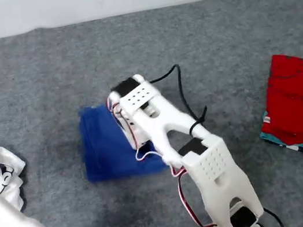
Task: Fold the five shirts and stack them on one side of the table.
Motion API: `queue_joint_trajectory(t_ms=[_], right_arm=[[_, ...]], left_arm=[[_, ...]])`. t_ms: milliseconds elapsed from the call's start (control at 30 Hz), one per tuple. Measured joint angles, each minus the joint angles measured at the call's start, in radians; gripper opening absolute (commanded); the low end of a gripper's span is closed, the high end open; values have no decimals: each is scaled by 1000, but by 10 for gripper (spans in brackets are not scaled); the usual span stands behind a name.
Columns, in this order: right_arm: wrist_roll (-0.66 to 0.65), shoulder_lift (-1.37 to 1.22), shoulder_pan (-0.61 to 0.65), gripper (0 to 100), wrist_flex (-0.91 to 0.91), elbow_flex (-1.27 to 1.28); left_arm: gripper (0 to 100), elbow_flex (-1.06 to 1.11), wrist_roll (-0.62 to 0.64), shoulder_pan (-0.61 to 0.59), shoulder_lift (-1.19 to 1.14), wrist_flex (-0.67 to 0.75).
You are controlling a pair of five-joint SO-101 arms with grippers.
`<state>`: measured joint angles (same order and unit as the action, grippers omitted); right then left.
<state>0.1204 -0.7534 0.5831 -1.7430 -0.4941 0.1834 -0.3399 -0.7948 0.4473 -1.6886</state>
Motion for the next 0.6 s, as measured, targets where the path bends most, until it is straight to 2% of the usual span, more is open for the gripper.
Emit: queue_joint_trajectory(t_ms=[133,333,467,600], right_arm=[[-221,38,-120,9,-8,0],[-638,60,-358,9,28,2],[-947,60,-460,9,186,2],[-1172,60,-470,9,353,3]], left_arm=[[5,0,0,0,0,0],[5,0,0,0,0,0],[5,0,0,0,0,0],[5,0,0,0,0,0]])
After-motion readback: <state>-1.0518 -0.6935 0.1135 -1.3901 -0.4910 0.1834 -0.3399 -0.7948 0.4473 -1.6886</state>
